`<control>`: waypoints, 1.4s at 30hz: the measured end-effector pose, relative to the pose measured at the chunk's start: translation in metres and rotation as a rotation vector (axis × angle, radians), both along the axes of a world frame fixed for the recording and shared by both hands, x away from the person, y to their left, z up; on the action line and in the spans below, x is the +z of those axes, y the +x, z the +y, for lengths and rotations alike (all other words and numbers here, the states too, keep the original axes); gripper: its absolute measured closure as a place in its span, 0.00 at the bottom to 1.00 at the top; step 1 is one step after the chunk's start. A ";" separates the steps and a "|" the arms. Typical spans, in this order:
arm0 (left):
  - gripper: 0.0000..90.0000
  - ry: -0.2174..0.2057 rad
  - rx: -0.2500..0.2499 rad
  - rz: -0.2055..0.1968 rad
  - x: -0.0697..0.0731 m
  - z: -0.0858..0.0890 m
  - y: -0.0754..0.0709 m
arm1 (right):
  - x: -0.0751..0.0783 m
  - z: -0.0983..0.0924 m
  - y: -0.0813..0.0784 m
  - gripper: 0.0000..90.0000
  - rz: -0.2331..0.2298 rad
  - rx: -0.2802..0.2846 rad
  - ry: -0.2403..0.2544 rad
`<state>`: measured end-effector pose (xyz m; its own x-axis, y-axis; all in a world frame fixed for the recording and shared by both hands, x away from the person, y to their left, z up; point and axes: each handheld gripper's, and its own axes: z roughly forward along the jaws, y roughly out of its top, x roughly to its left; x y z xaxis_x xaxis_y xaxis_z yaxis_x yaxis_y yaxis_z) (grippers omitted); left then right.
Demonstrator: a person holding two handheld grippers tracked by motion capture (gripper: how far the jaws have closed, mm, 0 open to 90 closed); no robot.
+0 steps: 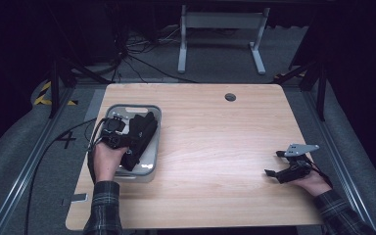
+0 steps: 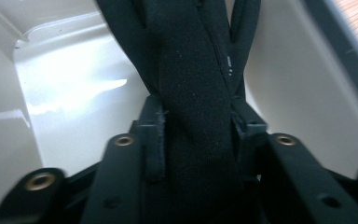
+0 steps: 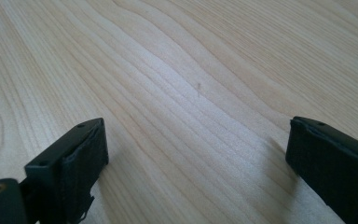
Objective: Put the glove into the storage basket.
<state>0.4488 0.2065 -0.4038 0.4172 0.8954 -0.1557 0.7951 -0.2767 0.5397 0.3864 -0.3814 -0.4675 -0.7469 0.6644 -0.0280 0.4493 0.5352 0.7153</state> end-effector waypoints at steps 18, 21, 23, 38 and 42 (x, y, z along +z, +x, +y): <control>0.17 -0.033 -0.011 -0.118 0.017 -0.012 -0.010 | 0.000 0.000 0.000 0.07 0.000 0.000 0.000; 0.16 -0.045 -0.032 -0.130 0.021 -0.020 -0.012 | 0.000 0.000 0.000 0.07 0.001 0.001 0.001; 0.16 -0.053 -0.046 -0.140 0.024 -0.024 -0.013 | 0.000 0.000 0.000 0.07 0.001 0.001 0.001; 0.16 -0.143 -0.182 -0.200 0.035 -0.078 -0.031 | 0.000 -0.001 -0.001 0.07 -0.001 0.005 0.001; 0.16 -0.150 -0.230 -0.207 0.032 -0.098 -0.039 | 0.000 -0.001 -0.001 0.07 -0.001 0.005 0.001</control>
<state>0.4098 0.1089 -0.3718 0.6420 0.7477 -0.1698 0.5907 -0.3411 0.7312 0.3853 -0.3820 -0.4676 -0.7503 0.6605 -0.0281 0.4458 0.5369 0.7162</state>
